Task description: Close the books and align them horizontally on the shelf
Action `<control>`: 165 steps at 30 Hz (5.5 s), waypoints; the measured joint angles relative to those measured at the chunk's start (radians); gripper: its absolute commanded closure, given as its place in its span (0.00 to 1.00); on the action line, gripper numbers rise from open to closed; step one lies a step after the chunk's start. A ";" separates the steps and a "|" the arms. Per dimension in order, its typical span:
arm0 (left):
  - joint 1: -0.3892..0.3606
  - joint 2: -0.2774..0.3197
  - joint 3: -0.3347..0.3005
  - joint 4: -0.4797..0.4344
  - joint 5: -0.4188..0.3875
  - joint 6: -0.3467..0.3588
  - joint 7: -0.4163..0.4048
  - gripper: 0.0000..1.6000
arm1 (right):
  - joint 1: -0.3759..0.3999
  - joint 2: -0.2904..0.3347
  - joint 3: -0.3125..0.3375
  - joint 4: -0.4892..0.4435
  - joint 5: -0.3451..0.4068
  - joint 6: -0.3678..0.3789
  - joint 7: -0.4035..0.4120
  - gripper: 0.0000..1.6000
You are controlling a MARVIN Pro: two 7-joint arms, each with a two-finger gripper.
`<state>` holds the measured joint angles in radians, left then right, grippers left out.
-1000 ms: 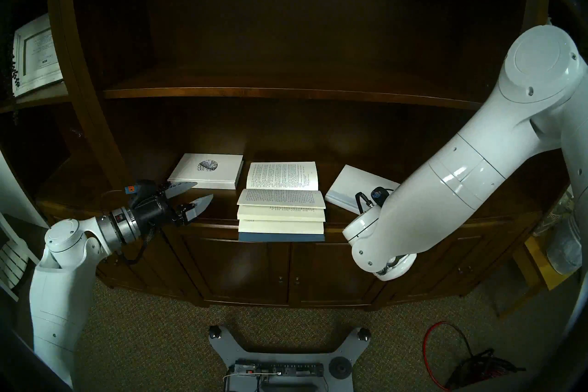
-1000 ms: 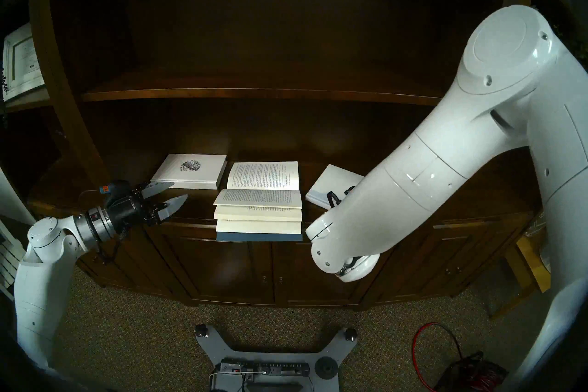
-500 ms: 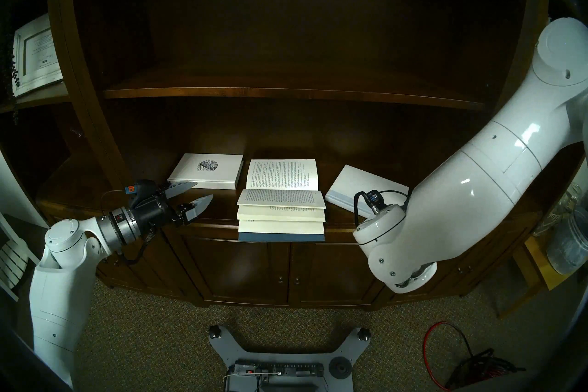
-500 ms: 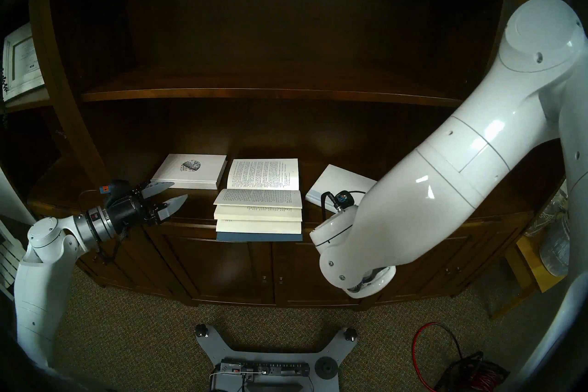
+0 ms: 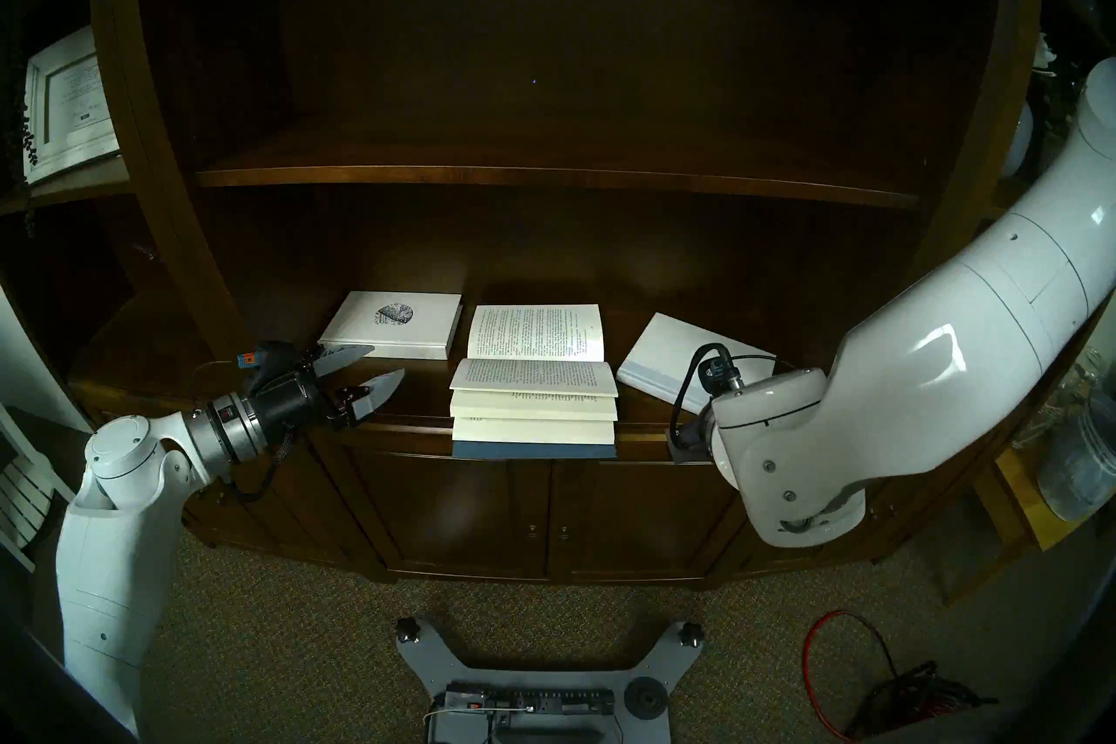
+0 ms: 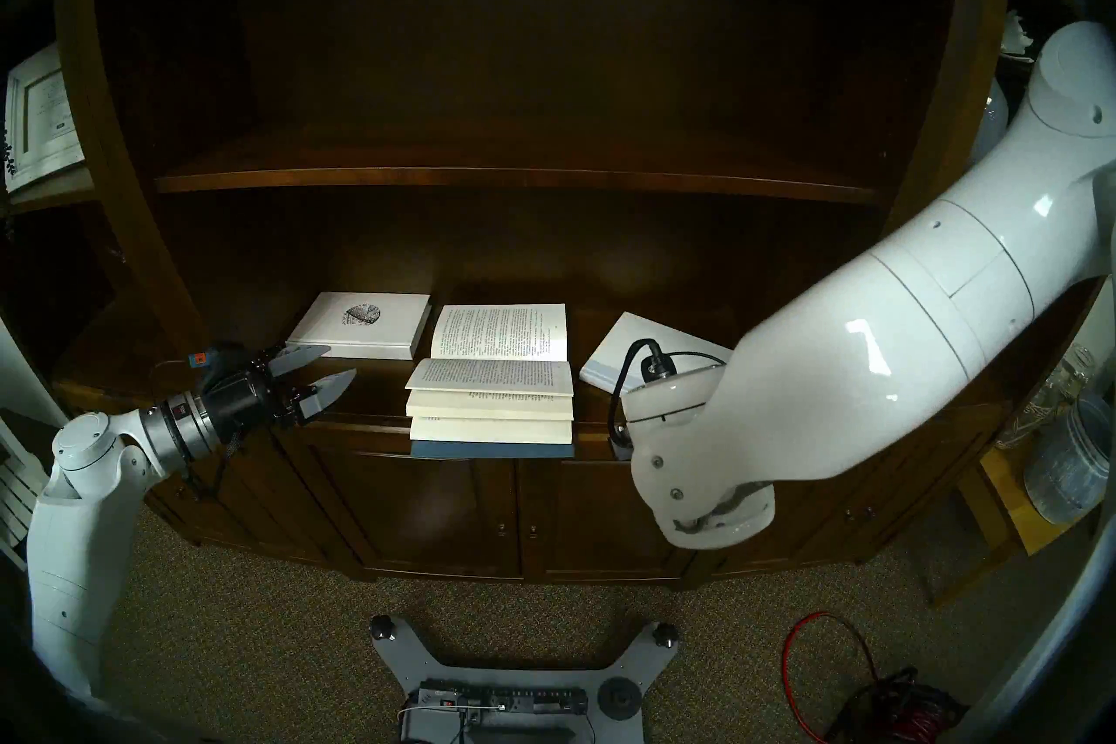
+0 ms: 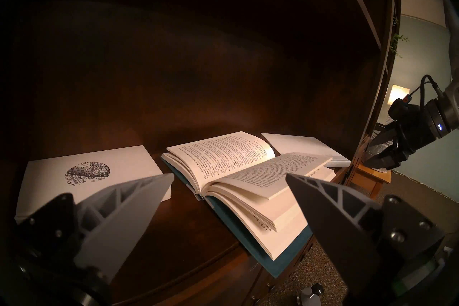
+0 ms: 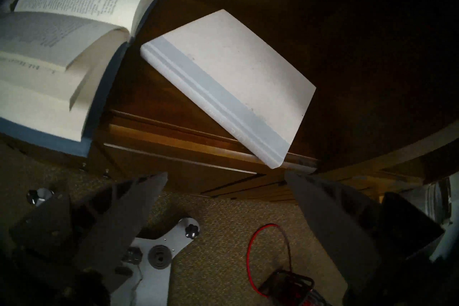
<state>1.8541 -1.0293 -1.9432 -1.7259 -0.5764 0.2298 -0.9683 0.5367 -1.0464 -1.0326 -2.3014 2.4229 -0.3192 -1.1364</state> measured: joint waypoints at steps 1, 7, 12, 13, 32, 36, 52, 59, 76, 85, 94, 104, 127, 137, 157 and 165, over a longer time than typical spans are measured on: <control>0.000 0.000 0.000 0.000 0.000 0.000 0.000 0.00 | -0.010 0.001 0.014 0.012 0.016 -0.012 0.003 0.00; 0.000 0.000 0.000 0.000 0.000 0.000 0.000 0.00 | -0.080 -0.005 0.072 0.092 0.098 -0.073 0.015 0.00; 0.000 0.000 0.000 0.000 0.000 0.000 0.000 0.00 | -0.147 -0.021 0.085 0.172 0.151 -0.099 0.028 0.00; 0.000 0.000 0.000 0.000 0.000 0.000 0.000 0.00 | -0.159 -0.024 0.085 0.186 0.159 -0.102 0.032 0.00; 0.000 -0.001 0.000 0.000 0.000 0.000 0.000 0.00 | -0.260 -0.001 0.032 0.349 0.169 -0.072 0.167 0.00; 0.000 -0.001 0.000 0.000 0.000 0.000 0.000 0.00 | -0.261 -0.001 0.031 0.383 0.167 -0.053 0.185 0.00; 0.000 -0.001 0.000 0.000 0.000 0.000 0.000 0.00 | -0.265 -0.043 0.037 0.444 0.184 0.035 0.193 0.00; 0.000 -0.001 0.000 0.000 0.000 0.000 0.000 0.00 | -0.262 -0.077 0.029 0.449 0.187 0.036 0.163 0.00; 0.000 0.000 0.000 0.000 0.000 0.000 0.000 0.00 | -0.263 -0.130 0.001 0.465 0.189 0.037 0.130 0.00; 0.000 0.000 0.000 0.000 0.000 0.000 0.000 0.00 | -0.259 -0.128 -0.009 0.469 0.191 0.041 0.147 0.00; 0.000 0.000 0.000 0.000 0.001 0.000 0.000 0.00 | -0.231 -0.087 -0.025 0.447 0.197 0.049 0.195 0.00; 0.000 0.000 0.000 0.000 0.001 0.000 -0.001 0.00 | -0.194 -0.019 -0.073 0.431 0.197 0.057 0.256 0.00; 0.000 0.000 0.000 0.000 0.001 0.000 -0.001 0.00 | -0.124 0.081 -0.159 0.418 0.183 0.099 0.455 0.00; 0.000 0.000 0.000 0.000 0.001 0.000 -0.001 0.00 | -0.093 0.114 -0.192 0.414 0.176 0.112 0.483 0.00; 0.000 0.000 0.000 0.001 0.001 0.000 -0.001 0.00 | -0.050 0.154 -0.203 0.442 0.163 0.121 0.551 0.00; 0.000 0.000 0.000 0.000 0.001 0.000 -0.001 0.00 | -0.016 0.157 -0.183 0.469 0.137 0.088 0.569 0.00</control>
<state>1.8540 -1.0295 -1.9433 -1.7256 -0.5756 0.2298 -0.9693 0.5212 -0.8899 -1.2158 -1.8320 2.5603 -0.2313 -0.5675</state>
